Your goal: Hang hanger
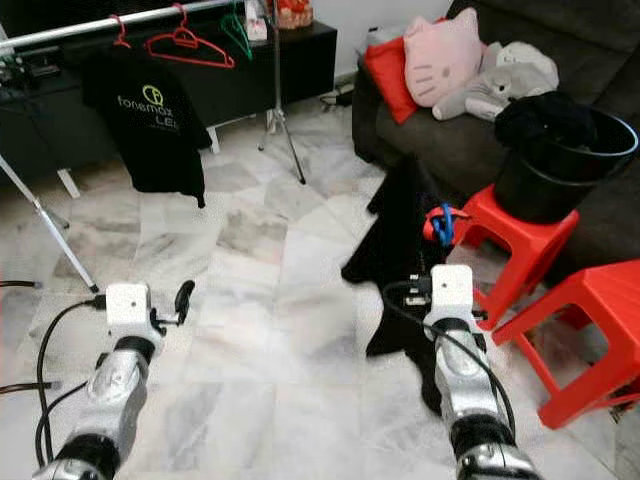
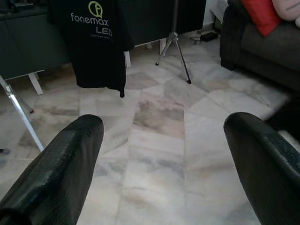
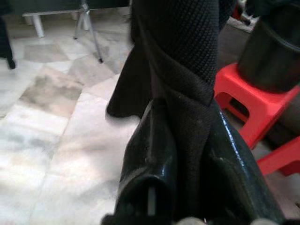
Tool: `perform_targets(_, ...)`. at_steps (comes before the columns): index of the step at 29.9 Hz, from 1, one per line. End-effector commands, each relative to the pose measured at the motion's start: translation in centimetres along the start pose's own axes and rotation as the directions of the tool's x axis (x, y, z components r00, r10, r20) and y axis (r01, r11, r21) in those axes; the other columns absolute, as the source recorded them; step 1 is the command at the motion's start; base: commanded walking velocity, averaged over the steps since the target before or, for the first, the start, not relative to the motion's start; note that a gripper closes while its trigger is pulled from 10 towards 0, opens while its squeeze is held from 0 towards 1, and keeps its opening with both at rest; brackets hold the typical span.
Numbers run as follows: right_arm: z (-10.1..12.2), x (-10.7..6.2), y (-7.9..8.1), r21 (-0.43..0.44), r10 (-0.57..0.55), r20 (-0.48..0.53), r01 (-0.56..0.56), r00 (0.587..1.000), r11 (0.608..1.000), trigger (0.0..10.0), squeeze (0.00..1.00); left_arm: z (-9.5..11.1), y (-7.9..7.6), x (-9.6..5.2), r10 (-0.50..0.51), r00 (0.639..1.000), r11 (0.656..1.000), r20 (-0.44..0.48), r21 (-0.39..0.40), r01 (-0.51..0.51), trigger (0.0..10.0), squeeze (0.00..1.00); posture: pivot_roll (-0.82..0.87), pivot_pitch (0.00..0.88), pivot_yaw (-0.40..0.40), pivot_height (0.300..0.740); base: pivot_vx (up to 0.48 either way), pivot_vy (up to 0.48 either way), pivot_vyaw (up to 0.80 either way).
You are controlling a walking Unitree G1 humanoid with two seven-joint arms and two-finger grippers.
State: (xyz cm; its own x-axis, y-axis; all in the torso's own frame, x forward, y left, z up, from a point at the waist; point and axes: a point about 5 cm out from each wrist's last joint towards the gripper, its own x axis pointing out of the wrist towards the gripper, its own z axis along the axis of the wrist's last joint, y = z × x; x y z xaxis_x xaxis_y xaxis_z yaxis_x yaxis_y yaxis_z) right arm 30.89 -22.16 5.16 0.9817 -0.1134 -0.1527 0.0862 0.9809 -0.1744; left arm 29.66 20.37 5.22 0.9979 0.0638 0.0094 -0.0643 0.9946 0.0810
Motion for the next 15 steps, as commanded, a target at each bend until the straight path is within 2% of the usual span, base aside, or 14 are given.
perform_targets(1, 1.4, 0.3, -0.2, -0.003, 0.015, 0.048, -0.015, 0.999, 1.0, 10.0, 0.0, 1.3, -0.3, 0.3, -0.023, 0.998, 0.999, 0.065, 0.028, 0.021, 10.0, 0.0, -0.04, 0.0, -0.058, 0.74, 0.0, 0.0, 0.0)
perform_targets(2, 1.5, 0.1, -0.2, -0.038, 0.09, -0.002, -0.09, 0.996, 0.995, 10.0, 0.0, 2.5, -0.6, 0.3, -0.065, 0.991, 0.997, 0.12, 0.047, 0.06, 10.0, 0.0, -0.04, 0.0, -0.063, 0.74, 0.0, 0.0, 0.0)
perform_targets(5, 1.7, 0.0, 0.0, -0.101, 0.184, -0.064, -0.189, 0.981, 0.977, 10.0, 0.0, 3.6, -1.1, 0.5, -0.137, 0.98, 0.99, 0.148, 0.054, 0.13, 10.0, 0.0, -0.04, 0.0, -0.068, 0.74, 0.0, 0.0, 0.0)
perform_targets(6, 2.0, -0.1, 0.0, -0.11, 0.218, -0.078, -0.225, 0.973, 0.968, 10.0, 0.0, 4.3, -1.6, 0.5, -0.204, 0.966, 0.978, 0.157, 0.071, 0.195, 10.0, 0.0, -0.05, 0.0, -0.073, 0.74, 0.0, 0.0, 0.0)
perform_targets(7, 2.5, -0.2, -0.1, -0.127, 0.261, -0.089, -0.271, 0.961, 0.954, 10.0, 0.0, 5.0, -2.2, 0.4, -0.3, 0.94, 0.952, 0.162, 0.12, 0.283, 10.0, 0.0, -0.05, 0.0, -0.074, 0.74, 0.0, 0.0, 0.0)
perform_targets(9, 4.0, -0.5, -0.1, -0.163, 0.366, -0.116, -0.381, 0.923, 0.91, 10.0, 0.0, 6.3, -3.3, 0.1, -0.475, 0.87, 0.869, 0.135, 0.226, 0.439, 10.0, 0.0, -0.04, 0.0, -0.079, 0.74, 0.0, 0.0, 0.0)
perform_targets(11, 4.7, -0.6, -0.3, -0.206, 0.412, -0.123, -0.43, 0.903, 0.879, 10.0, 0.0, 6.5, -3.6, -0.1, -0.536, 0.837, 0.824, 0.106, 0.282, 0.492, 10.0, 0.0, -0.04, 0.0, -0.078, 0.74, 0.0, 0.0, 0.0)
perform_targets(12, 5.2, -0.6, -0.4, -0.238, 0.449, -0.137, -0.469, 0.883, 0.85, 10.0, 0.0, 6.8, -3.9, -0.3, -0.593, 0.802, 0.781, 0.077, 0.299, 0.549, 10.0, 0.0, -0.03, 0.0, -0.077, 0.74, 0.0, 0.0, 0.0)
perform_targets(13, 5.2, -0.6, -0.4, -0.238, 0.449, -0.137, -0.469, 0.883, 0.85, 10.0, 0.0, 6.8, -3.9, -0.3, -0.593, 0.802, 0.781, 0.077, 0.299, 0.549, 10.0, 0.0, -0.03, 0.0, -0.077, 0.74, 0.0, 0.0, 0.0)
perform_targets(15, 5.5, -0.8, -0.6, -0.252, 0.491, -0.166, -0.518, 0.855, 0.817, 10.0, 0.0, 7.1, -4.3, -0.5, -0.641, 0.766, 0.74, 0.051, 0.305, 0.599, 10.0, 0.0, -0.03, 0.0, -0.078, 0.74, 0.0, 0.0, 0.0)
